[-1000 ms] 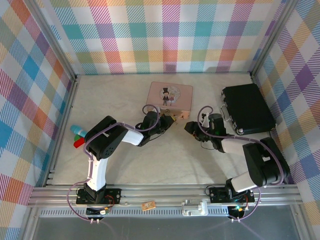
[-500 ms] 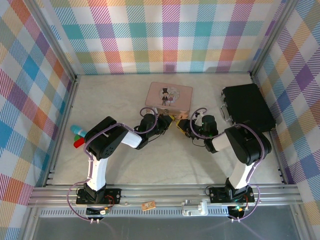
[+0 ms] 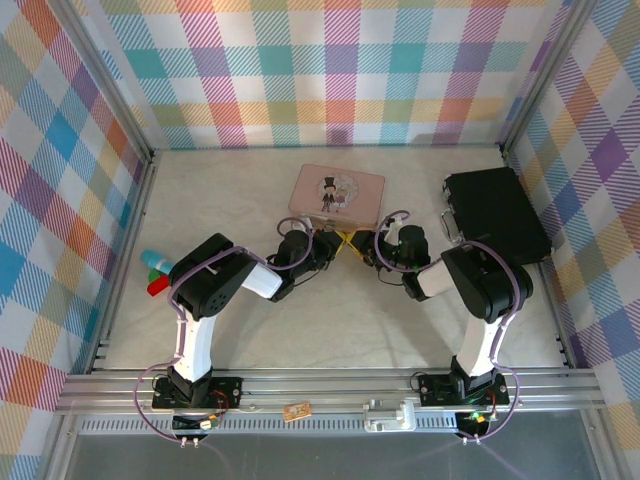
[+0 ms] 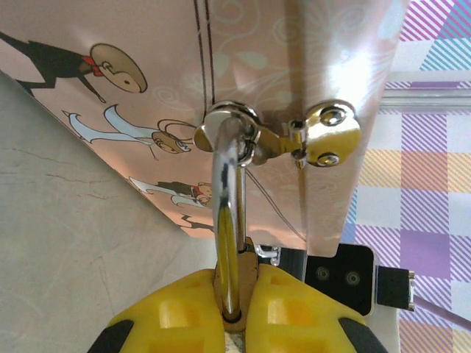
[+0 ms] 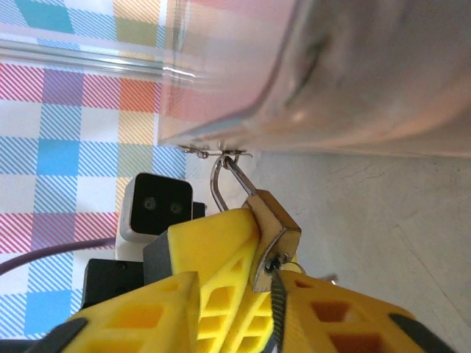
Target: Unlock a padlock with a key
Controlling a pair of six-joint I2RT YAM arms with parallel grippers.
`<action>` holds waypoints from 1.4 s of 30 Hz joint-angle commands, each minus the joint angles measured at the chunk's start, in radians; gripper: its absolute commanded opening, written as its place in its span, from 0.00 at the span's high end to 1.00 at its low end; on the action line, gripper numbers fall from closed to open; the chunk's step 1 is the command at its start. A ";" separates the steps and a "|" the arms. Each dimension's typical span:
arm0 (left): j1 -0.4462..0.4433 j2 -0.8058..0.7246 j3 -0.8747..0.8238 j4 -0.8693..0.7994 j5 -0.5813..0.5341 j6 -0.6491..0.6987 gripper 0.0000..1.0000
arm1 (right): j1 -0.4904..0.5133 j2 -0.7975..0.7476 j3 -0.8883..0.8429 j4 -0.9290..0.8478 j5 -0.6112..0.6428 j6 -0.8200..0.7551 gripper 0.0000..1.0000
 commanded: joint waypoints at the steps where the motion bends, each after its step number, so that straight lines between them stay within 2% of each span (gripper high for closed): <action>1: -0.009 -0.060 0.001 0.140 -0.009 -0.009 1.00 | 0.005 -0.023 -0.035 -0.006 0.059 -0.003 0.64; 5: -0.009 -0.065 0.002 0.140 -0.013 -0.008 1.00 | 0.007 -0.031 -0.029 -0.070 0.056 -0.001 0.66; 16: -0.015 -0.073 0.010 0.132 -0.004 -0.001 1.00 | 0.017 0.051 0.005 0.054 0.024 0.063 0.79; 24: -0.020 -0.064 -0.003 0.158 -0.004 -0.012 1.00 | 0.023 0.045 0.032 0.052 0.028 0.086 0.84; 25: -0.019 -0.064 -0.002 0.159 -0.002 -0.013 1.00 | 0.025 0.051 0.034 0.061 0.024 0.095 0.87; 27: -0.021 -0.065 -0.001 0.161 -0.001 -0.010 1.00 | 0.027 0.062 0.040 0.081 0.022 0.112 0.98; 30: -0.020 -0.064 -0.003 0.185 0.002 -0.003 1.00 | 0.025 0.067 0.033 0.105 0.031 0.158 1.00; 33: -0.016 -0.031 -0.001 0.309 0.037 0.029 1.00 | 0.022 0.062 0.034 0.149 0.007 0.298 1.00; 35: -0.007 -0.011 0.010 0.317 0.073 0.065 1.00 | 0.024 0.052 0.042 0.165 -0.031 0.472 1.00; 37: -0.009 -0.013 0.012 0.318 0.097 0.141 1.00 | 0.037 0.040 0.047 0.223 -0.055 0.713 1.00; 40: -0.011 -0.027 -0.001 0.325 0.104 0.229 1.00 | 0.085 0.021 0.032 0.318 -0.007 1.050 1.00; 42: -0.014 -0.028 -0.003 0.325 0.113 0.290 1.00 | 0.120 -0.020 0.049 0.318 0.037 1.191 1.00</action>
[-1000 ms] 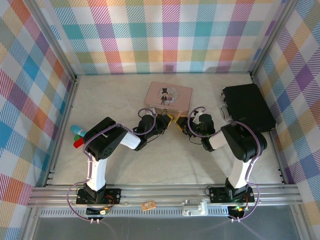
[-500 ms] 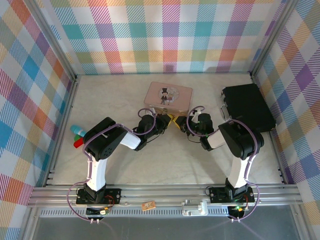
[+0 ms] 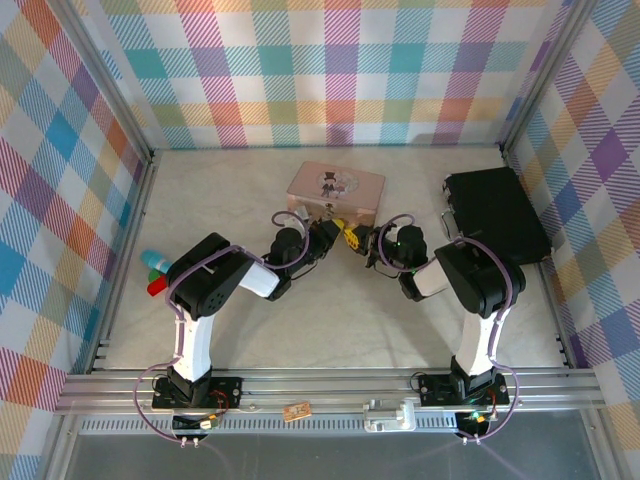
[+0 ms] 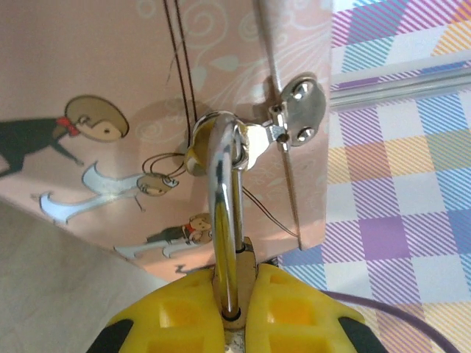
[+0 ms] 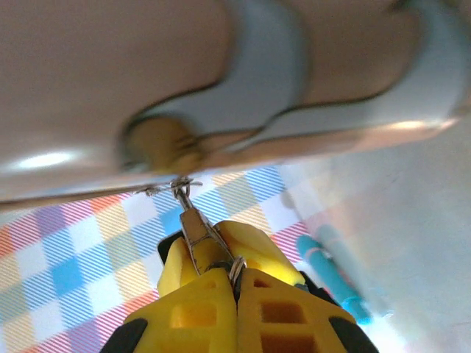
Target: Unlock a padlock with a key
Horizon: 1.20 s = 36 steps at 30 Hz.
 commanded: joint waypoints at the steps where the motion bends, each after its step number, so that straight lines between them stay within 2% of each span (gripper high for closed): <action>1: -0.038 -0.009 0.011 0.138 0.118 0.160 1.00 | 0.091 -0.088 0.060 0.143 -0.004 0.515 1.00; 5: -0.056 0.063 0.024 0.149 0.113 0.156 1.00 | 0.079 -0.106 0.221 0.143 0.011 0.529 1.00; 7: -0.076 0.057 0.025 0.149 0.103 0.201 1.00 | 0.084 -0.091 0.252 0.144 0.006 0.541 1.00; 12: -0.085 0.050 0.051 0.147 0.104 0.228 1.00 | 0.102 -0.080 0.188 0.143 0.084 0.549 1.00; 17: -0.084 0.062 0.067 0.144 0.099 0.203 1.00 | 0.099 -0.033 0.158 0.144 0.049 0.507 1.00; 26: -0.064 0.024 -0.015 0.124 0.021 0.149 1.00 | 0.029 0.048 0.076 0.101 -0.027 0.168 1.00; 32: -0.062 -0.008 -0.031 0.054 -0.015 0.145 1.00 | 0.011 0.067 0.049 0.023 -0.085 0.002 0.73; 36: -0.061 -0.031 -0.038 0.021 -0.037 0.159 1.00 | -0.002 0.053 0.018 -0.011 -0.107 -0.064 0.62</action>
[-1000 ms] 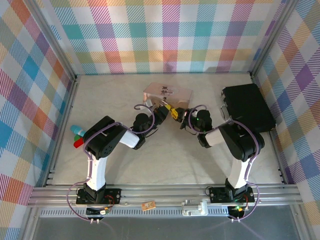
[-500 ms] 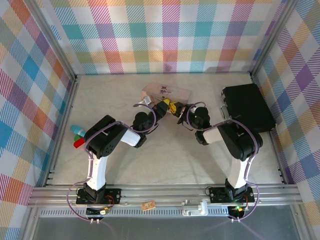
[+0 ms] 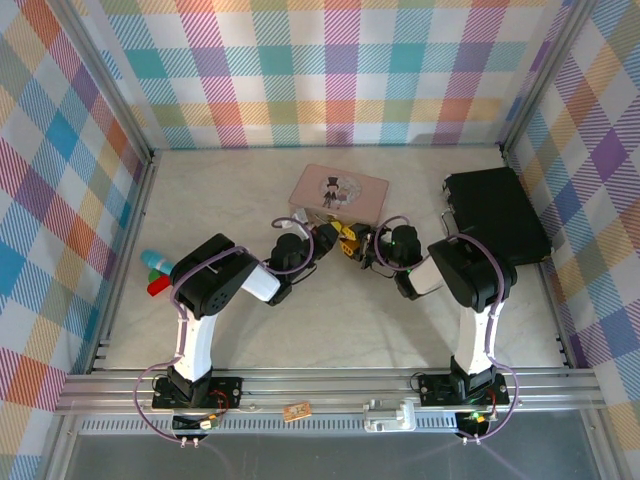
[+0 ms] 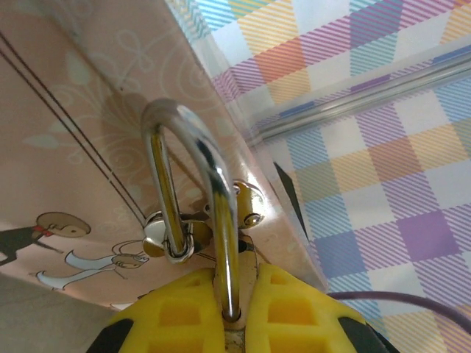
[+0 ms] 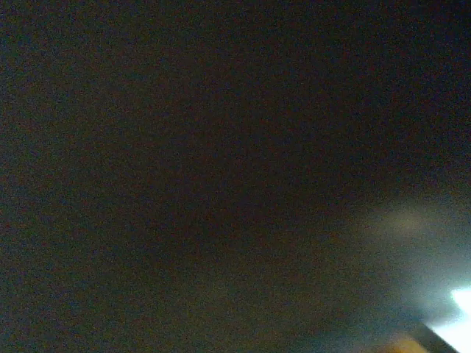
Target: Unlock a padlock with a key
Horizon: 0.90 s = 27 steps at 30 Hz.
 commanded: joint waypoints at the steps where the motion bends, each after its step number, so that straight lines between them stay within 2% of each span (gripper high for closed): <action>1: -0.037 -0.051 -0.005 -0.017 0.058 0.017 1.00 | -0.007 -0.023 -0.025 -0.008 -0.076 -0.108 0.60; 5: -0.038 -0.020 -0.005 -0.014 0.052 0.005 1.00 | -0.030 -0.087 -0.072 -0.127 -0.089 -0.218 0.55; 12: -0.037 0.017 -0.019 -0.040 0.057 0.017 1.00 | -0.061 -0.289 -0.097 -0.518 -0.093 -0.503 0.46; 17: -0.038 -0.036 -0.049 -0.192 0.058 0.037 1.00 | -0.062 -0.493 0.001 -1.071 0.036 -0.837 0.35; 24: -0.039 -0.091 -0.066 -0.383 0.056 0.059 1.00 | -0.056 -0.607 0.099 -1.332 0.157 -1.074 0.32; 25: -0.039 -0.104 -0.069 -0.402 0.054 0.065 0.97 | -0.050 -0.611 0.117 -1.360 0.170 -1.106 0.32; 27: -0.038 -0.135 -0.076 -0.450 0.048 0.072 0.82 | -0.026 -0.615 0.159 -1.418 0.200 -1.167 0.33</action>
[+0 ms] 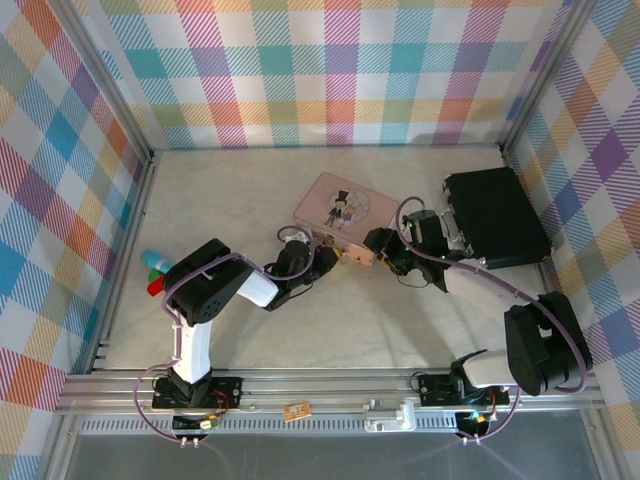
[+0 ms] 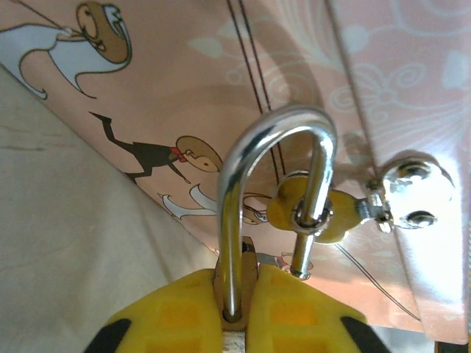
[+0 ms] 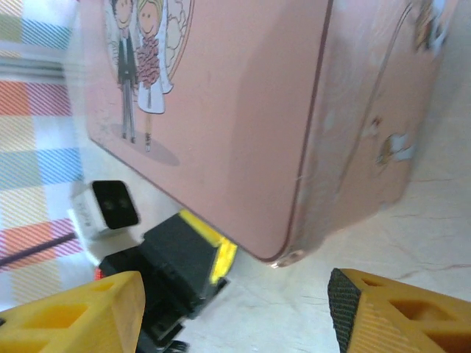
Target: Unlock a padlock with a key
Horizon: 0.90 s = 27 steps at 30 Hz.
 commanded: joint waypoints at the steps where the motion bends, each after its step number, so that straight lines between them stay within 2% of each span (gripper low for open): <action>1: -0.009 -0.076 -0.022 -0.123 0.001 0.029 0.73 | 0.041 -0.018 0.078 -0.197 0.086 -0.192 0.33; 3: -0.004 -0.123 -0.030 -0.174 -0.005 0.038 0.63 | 0.078 -0.015 0.114 -0.234 0.118 -0.238 0.33; 6: 0.019 -0.205 -0.040 -0.263 -0.007 0.042 0.54 | 0.150 0.004 0.162 -0.270 0.178 -0.294 0.35; 11: 0.084 -0.369 -0.061 -0.425 -0.006 0.057 0.50 | 0.265 0.084 0.240 -0.296 0.249 -0.341 0.38; 17: 0.194 -0.523 -0.054 -0.619 -0.009 0.095 0.44 | 0.355 0.247 0.375 -0.351 0.305 -0.432 0.43; 21: 0.258 -0.573 -0.063 -0.626 0.014 0.104 0.43 | 0.365 0.345 0.454 -0.397 0.362 -0.493 0.43; 27: 0.276 -0.572 -0.055 -0.602 0.045 0.114 0.43 | 0.362 0.454 0.561 -0.450 0.522 -0.622 0.40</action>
